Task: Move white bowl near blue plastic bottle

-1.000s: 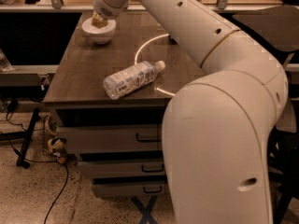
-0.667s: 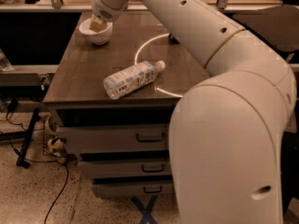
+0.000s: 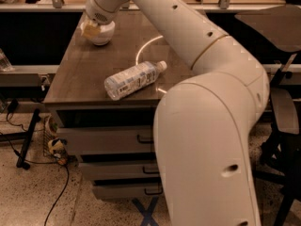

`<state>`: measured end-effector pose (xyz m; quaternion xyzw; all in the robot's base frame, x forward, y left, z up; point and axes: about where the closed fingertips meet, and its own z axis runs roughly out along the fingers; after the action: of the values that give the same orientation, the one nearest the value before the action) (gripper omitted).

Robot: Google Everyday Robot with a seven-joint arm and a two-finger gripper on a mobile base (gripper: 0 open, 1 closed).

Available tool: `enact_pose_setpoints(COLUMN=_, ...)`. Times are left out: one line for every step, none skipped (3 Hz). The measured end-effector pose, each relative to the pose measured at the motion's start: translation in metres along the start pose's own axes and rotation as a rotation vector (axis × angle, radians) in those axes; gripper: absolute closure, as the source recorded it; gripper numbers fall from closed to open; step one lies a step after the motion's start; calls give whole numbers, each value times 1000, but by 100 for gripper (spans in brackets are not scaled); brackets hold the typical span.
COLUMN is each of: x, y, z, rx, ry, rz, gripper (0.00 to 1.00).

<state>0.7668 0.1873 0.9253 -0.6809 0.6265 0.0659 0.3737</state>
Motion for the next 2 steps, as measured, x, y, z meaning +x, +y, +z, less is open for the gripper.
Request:
enact_pose_setpoints(x=-2, y=-9, z=25, rx=-16, ry=-13, rz=4, gripper=0)
enact_pose_setpoints(x=2, y=-17, z=46, rx=-26, ry=0, rz=18, gripper=0)
